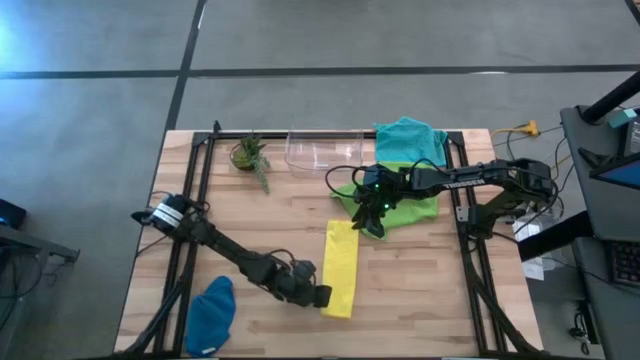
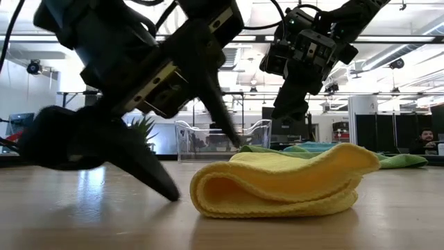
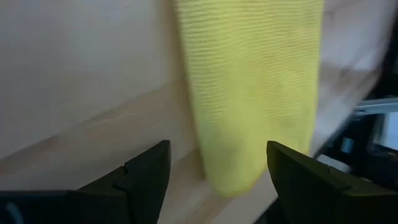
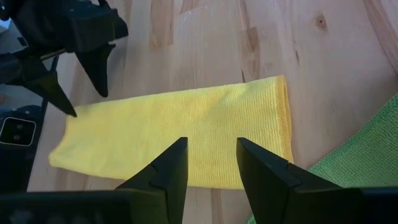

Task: Fold microfiber towels
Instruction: Fold the yellow towel

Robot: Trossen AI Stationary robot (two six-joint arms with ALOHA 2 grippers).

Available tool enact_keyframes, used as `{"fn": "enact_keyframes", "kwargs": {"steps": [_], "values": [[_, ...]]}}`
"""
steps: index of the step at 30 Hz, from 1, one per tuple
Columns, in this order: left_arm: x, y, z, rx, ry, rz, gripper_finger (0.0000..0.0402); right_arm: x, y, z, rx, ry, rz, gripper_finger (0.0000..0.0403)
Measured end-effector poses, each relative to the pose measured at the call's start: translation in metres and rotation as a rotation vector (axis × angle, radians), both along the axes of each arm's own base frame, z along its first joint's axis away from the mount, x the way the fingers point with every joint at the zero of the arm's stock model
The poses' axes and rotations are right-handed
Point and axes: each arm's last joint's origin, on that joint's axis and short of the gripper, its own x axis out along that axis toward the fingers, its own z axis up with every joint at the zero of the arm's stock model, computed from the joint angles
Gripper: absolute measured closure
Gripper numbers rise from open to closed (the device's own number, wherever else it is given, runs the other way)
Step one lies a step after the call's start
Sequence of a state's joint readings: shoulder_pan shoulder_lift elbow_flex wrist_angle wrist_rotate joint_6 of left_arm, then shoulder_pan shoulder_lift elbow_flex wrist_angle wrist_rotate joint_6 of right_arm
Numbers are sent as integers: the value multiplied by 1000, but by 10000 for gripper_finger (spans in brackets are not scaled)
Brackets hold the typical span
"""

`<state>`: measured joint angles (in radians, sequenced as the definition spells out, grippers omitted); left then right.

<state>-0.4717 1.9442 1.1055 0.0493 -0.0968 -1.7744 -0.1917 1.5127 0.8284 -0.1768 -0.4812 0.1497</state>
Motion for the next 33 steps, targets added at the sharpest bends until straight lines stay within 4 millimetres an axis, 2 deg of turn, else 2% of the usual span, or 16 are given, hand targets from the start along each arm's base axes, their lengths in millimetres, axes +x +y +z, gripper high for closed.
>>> {"fn": "enact_keyframes", "kwargs": {"steps": [6, 10, 13, 17, 19, 21, 25, 28, 31, 33], "values": [[6, 5, 1, 14, -63, -26, 153, 0, 0, 0, -8, -2, 3, 275], [22, 6, 22, 120, -204, -119, 175, 0, 0, 0, -9, -3, 4, 273], [30, 6, 37, 247, -203, -216, 220, 0, 0, 0, -18, -4, 3, 270], [32, 9, 27, 321, -67, -260, 314, 0, -1, 0, -23, -5, 4, 273], [33, 9, 24, 316, -78, -255, 361, 0, -1, 0, -22, -3, 2, 275], [33, 9, 21, 314, -83, -253, 391, 0, -1, 0, -22, -3, 2, 275], [34, 8, 20, 304, -117, -250, 377, -1, -1, -1, -20, 6, 2, 271], [39, 7, 29, 353, -219, -257, 365, -1, -1, -1, -21, 9, 4, 271], [46, 4, 38, 390, -335, -288, 376, -2, -1, -2, -34, 6, 16, 274], [48, 4, 30, 382, -323, -308, 393, -2, -1, -2, -48, 0, 31, 275]]}}
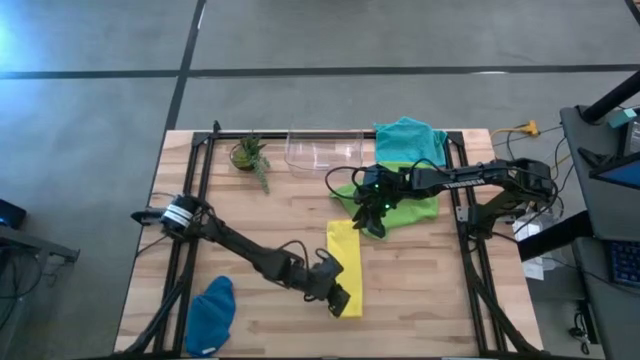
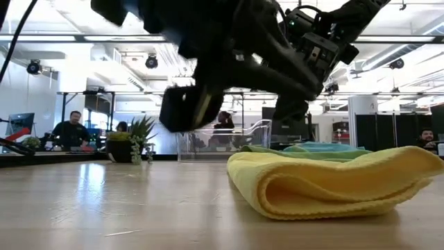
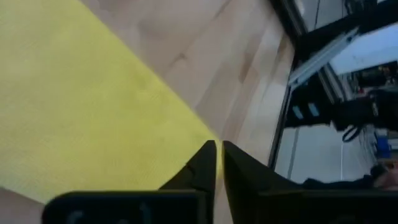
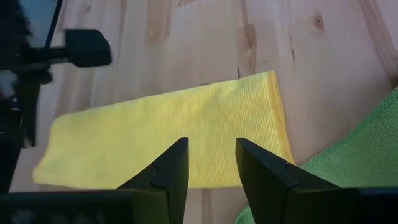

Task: Fold microfiber towels
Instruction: Fold the yellow towel

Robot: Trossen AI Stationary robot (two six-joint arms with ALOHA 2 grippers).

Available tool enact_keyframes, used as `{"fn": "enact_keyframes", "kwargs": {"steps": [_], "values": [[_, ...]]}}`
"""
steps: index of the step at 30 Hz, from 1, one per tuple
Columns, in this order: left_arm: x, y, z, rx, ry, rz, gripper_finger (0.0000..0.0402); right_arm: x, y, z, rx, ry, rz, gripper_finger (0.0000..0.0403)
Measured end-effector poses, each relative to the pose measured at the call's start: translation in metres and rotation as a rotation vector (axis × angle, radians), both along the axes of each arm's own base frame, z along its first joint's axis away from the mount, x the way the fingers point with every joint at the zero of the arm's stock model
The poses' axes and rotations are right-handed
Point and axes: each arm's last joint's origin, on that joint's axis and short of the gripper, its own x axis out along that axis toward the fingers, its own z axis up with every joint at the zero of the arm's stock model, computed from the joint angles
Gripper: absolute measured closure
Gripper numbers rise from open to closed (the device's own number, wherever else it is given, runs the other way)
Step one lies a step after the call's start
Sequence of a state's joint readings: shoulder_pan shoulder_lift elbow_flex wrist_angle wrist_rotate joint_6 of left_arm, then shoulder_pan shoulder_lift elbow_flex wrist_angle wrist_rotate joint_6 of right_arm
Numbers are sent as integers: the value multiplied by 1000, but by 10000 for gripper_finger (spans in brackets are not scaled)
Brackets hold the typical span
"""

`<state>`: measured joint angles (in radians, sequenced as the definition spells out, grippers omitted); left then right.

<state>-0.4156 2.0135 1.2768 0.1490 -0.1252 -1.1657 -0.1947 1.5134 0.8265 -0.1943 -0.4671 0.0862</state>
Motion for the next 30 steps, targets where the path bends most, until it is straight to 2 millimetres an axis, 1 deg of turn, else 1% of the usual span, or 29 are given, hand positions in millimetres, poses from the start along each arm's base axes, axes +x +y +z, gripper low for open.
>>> {"fn": "enact_keyframes", "kwargs": {"steps": [2, 4, 8, 12, 16, 19, 22, 25, 28, 30], "values": [[1, -1, -16, 8, 49, -6, 397, 2, -1, -2, -9, -8, 8, 273], [2, 0, -31, -5, 94, 14, 400, 4, -3, -9, -23, 0, 26, 266], [5, 0, -44, -54, 116, 60, 401, 12, -10, -19, -65, 5, 66, 237], [6, 1, -44, -67, 118, 74, 401, 26, -14, -29, -73, 24, 83, 191], [6, 2, -45, -70, 120, 77, 401, 47, -19, -39, -92, 55, 68, 143], [6, 2, -45, -73, 121, 78, 401, 61, -23, -51, -103, 110, 63, 120], [6, 2, -45, -73, 122, 79, 401, 71, -26, -61, -97, 185, 92, 113], [6, 2, -45, -74, 123, 79, 401, 76, -26, -69, -84, 256, 156, 115], [6, 2, -45, -75, 124, 80, 402, 77, -25, -76, -14, 268, 213, 124], [6, 2, -45, -75, 124, 79, 402, 76, -24, -77, 9, 269, 222, 132]]}}
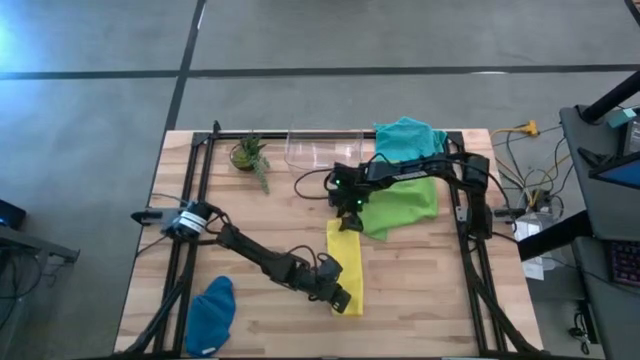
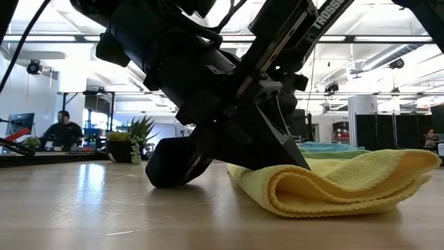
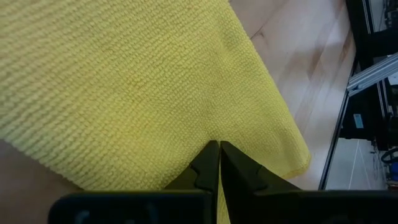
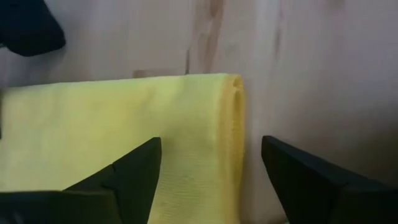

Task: Fold microfiber towels
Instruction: Fold the yellow towel

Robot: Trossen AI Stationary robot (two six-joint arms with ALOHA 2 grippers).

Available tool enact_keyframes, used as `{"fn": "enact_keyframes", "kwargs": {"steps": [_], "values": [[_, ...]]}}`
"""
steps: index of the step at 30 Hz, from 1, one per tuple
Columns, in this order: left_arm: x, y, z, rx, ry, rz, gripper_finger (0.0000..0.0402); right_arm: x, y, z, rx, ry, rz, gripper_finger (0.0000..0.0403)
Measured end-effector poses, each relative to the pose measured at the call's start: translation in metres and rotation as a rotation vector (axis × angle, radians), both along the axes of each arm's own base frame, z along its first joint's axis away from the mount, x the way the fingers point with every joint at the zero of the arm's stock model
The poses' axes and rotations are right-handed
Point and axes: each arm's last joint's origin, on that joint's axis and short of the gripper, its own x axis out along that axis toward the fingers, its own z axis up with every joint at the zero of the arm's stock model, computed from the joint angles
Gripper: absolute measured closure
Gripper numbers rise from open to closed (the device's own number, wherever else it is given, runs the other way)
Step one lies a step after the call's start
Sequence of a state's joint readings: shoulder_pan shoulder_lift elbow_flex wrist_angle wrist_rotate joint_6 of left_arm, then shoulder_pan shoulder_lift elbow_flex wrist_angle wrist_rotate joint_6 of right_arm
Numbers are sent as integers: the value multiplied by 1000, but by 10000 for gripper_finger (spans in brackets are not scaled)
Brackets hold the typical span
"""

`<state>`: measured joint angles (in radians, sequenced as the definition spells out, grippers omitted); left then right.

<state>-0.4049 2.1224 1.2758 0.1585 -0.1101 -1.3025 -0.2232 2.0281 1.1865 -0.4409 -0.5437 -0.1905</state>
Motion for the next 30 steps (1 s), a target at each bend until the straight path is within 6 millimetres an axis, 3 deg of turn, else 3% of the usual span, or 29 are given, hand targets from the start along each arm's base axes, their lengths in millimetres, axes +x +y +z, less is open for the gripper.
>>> {"fn": "enact_keyframes", "kwargs": {"steps": [13, 17, 26, 30], "values": [[1, 5, -1, -2, 4, 8, 402, -1, 10, -1, 105, 24, 27, 167], [1, 5, -1, -2, 5, 9, 402, -1, 10, -2, 106, 28, 25, 219], [1, 5, -2, -1, 7, 9, 401, -3, 4, -1, 108, 35, 3, 379], [1, 5, -2, 0, 8, 9, 401, -4, 4, 12, 29, 34, -11, 388]]}}
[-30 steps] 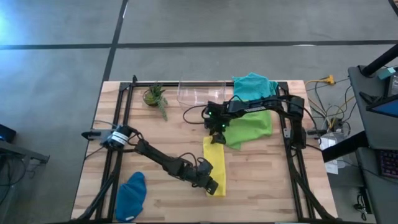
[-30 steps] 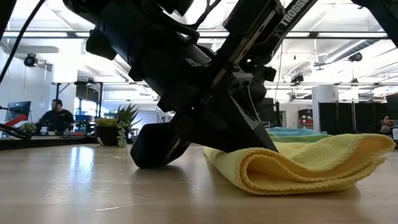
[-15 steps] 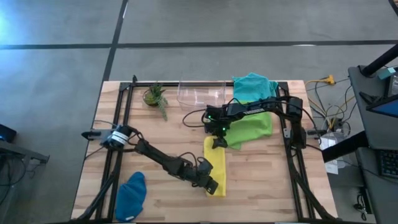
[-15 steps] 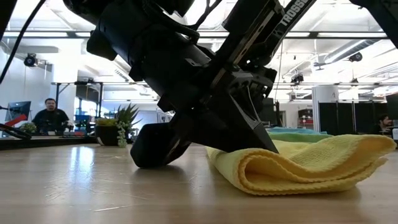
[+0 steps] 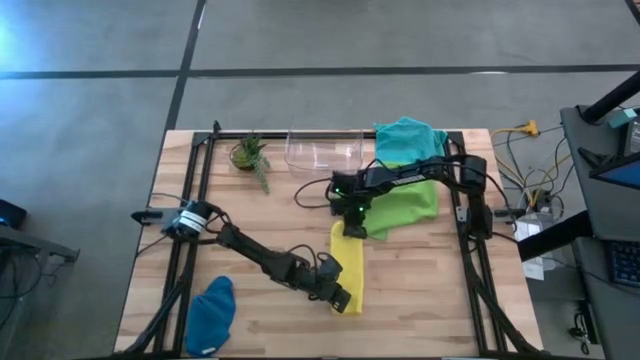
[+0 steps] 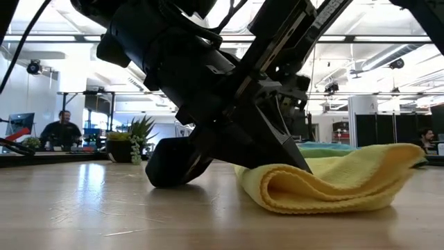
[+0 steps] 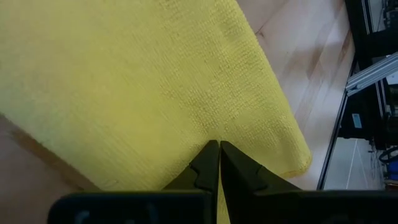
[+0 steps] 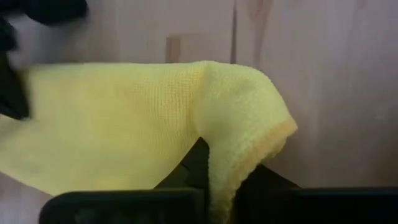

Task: Fold microfiber towels
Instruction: Fold the yellow towel

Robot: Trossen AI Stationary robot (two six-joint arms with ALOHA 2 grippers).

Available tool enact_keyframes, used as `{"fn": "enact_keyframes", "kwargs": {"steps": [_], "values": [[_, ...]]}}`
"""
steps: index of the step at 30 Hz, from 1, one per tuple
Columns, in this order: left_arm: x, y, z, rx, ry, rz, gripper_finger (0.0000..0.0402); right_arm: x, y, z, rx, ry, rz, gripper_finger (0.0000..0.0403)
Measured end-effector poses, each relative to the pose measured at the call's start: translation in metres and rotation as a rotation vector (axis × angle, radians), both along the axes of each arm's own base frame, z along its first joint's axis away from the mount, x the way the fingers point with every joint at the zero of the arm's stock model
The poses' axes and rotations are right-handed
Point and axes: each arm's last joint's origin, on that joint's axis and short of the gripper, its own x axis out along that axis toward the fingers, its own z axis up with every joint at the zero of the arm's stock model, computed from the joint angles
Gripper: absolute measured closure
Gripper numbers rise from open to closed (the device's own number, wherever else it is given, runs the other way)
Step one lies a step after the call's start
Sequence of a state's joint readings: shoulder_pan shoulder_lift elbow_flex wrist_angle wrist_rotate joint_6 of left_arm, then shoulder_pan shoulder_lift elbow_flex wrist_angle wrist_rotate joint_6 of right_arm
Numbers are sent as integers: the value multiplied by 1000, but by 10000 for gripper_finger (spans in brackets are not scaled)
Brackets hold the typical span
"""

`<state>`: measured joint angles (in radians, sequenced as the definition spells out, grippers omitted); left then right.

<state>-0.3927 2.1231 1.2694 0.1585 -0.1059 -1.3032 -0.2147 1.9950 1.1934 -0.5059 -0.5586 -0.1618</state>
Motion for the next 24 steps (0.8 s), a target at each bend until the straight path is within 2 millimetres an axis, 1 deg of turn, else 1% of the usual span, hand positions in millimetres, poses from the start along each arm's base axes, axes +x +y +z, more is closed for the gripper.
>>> {"fn": "enact_keyframes", "kwargs": {"steps": [3, 6, 11, 14, 16, 18, 20, 24], "values": [[0, 0, 0, 1, 1, 0, 401, -1, 2, 17, -96, -38, 8, 389], [0, 1, -1, 3, 4, 2, 401, -4, 4, 36, -120, -91, 16, 390], [1, 5, 0, 19, -5, 38, 401, -8, 10, 50, -146, -107, 11, 390], [-1, 12, 5, 134, -24, 123, 401, -8, 14, 52, -157, -118, 20, 390], [-2, 17, 13, 186, -58, 170, 401, -9, 17, 50, -170, -105, 23, 390], [-2, 22, 26, 190, -100, 205, 401, -9, 18, 48, -173, -106, 22, 391], [-1, 25, 34, 181, -125, 207, 401, -10, 18, 46, -169, -94, 19, 391], [-1, 31, 32, 180, -104, 184, 401, -13, 18, 42, -181, -79, 12, 391]]}}
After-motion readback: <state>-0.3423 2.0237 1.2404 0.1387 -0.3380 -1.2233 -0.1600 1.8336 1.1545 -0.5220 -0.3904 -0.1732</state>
